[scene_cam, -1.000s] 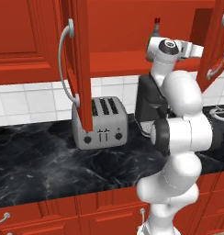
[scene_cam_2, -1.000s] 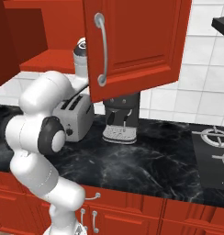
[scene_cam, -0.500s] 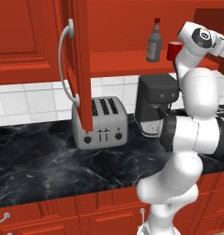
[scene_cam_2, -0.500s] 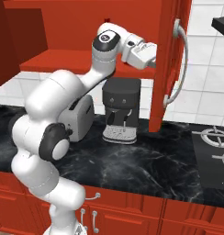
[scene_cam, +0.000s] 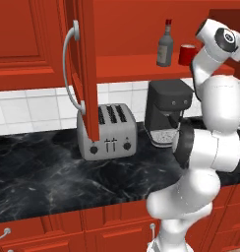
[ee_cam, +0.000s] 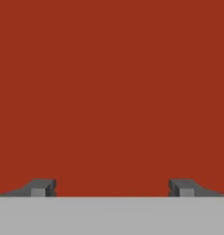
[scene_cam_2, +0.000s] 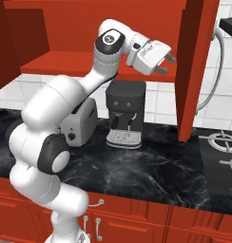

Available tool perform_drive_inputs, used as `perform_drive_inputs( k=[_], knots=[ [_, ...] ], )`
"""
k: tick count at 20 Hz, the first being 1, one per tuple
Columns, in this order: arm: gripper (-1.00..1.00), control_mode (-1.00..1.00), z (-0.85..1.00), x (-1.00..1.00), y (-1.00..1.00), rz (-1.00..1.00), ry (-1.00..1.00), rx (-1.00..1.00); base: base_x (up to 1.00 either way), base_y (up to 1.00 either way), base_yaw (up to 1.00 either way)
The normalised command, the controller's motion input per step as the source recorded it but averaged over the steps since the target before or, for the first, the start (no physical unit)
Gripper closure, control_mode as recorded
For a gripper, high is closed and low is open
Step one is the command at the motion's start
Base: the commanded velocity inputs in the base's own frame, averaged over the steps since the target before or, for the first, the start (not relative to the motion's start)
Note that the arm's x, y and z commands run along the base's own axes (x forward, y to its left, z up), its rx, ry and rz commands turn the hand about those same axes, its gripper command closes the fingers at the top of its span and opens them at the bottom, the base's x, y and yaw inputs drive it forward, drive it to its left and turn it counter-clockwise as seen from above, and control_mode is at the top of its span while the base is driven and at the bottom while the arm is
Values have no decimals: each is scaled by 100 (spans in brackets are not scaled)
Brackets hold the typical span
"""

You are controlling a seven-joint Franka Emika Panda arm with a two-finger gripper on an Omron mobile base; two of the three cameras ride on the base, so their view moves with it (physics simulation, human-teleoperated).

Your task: Open the cabinet directly in front. Then move the liquor and the mug to the dining counter with the candle on it.

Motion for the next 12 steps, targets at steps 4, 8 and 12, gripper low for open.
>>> perform_drive_inputs(
  k=[4, 8, 12],
  knots=[
    [-100, -100, 0, -56, 100, 40, -9, -25, 0, 0, 0],
    [-100, -100, 0, -42, 100, 54, -1, -23, 0, 0, 0],
    [-100, -100, 0, -42, 100, 63, 0, -18, 0, 0, 0]
  ],
)
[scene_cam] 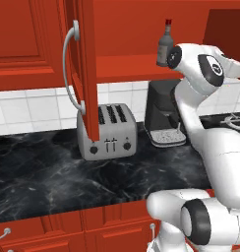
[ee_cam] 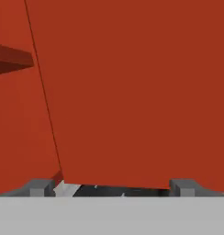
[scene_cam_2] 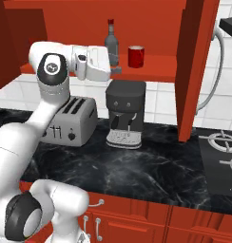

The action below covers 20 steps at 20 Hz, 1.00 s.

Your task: Open the cabinet directly in front. Then move the liquor and the mug to the dining counter with the candle on it.

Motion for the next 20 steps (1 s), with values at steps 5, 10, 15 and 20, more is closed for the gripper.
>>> perform_drive_inputs(
  k=[5, 10, 15, 20],
  knots=[
    [-100, -100, 0, -44, 89, 72, 6, -19, 0, 0, 0],
    [-100, -100, 0, -25, 48, 74, 8, -7, 0, 0, 0],
    [-100, -100, 3, -5, 18, 60, 8, 0, 0, 0, 0],
    [-100, -100, 0, 0, 3, 7, 1, 0, 0, 0, 0]
  ],
)
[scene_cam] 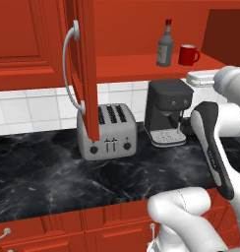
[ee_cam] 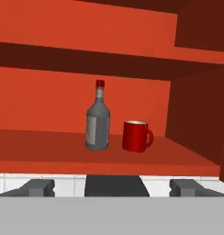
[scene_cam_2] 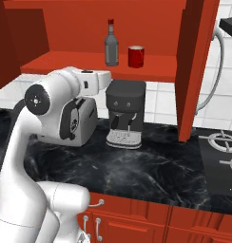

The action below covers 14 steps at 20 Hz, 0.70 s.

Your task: Open the cabinet directly in front. Then move the liquor and the mug to the dining counter with the candle on it.

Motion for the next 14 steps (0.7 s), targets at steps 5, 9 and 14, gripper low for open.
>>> perform_drive_inputs(
  k=[5, 9, 14],
  knots=[
    [-100, -100, 18, 0, 0, 3, 0, 0, 0, 0, 0],
    [-100, -100, 43, 17, 4, 7, 0, 0, 0, 0, 0],
    [-100, -100, 27, 35, 0, 10, 0, 0, 0, 0, 0]
  ],
)
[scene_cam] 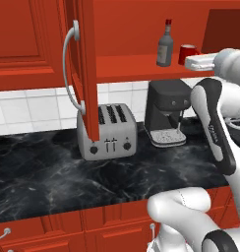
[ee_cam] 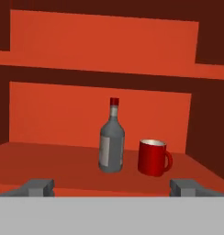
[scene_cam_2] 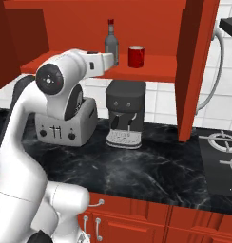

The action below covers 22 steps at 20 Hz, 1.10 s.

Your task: Open the cabinet directly in front. Then move the liquor and the mug to the dining counter with the candle on it.

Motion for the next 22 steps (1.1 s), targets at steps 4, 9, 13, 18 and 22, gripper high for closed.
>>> perform_drive_inputs(
  k=[4, 9, 13, 18, 22],
  knots=[
    [-100, -100, 4, 45, 10, 16, 12, 0, 0, 0, 0],
    [-100, -100, 0, 9, 3, 4, 2, 0, 0, 0, 0],
    [-100, -100, 0, 39, 0, 0, 0, 0, 0, 0, 0],
    [-100, -100, 0, 63, 0, 0, 3, 1, 0, 0, 0],
    [-100, -100, 4, 70, 0, -1, 2, 1, 0, 0, 0]
  ],
)
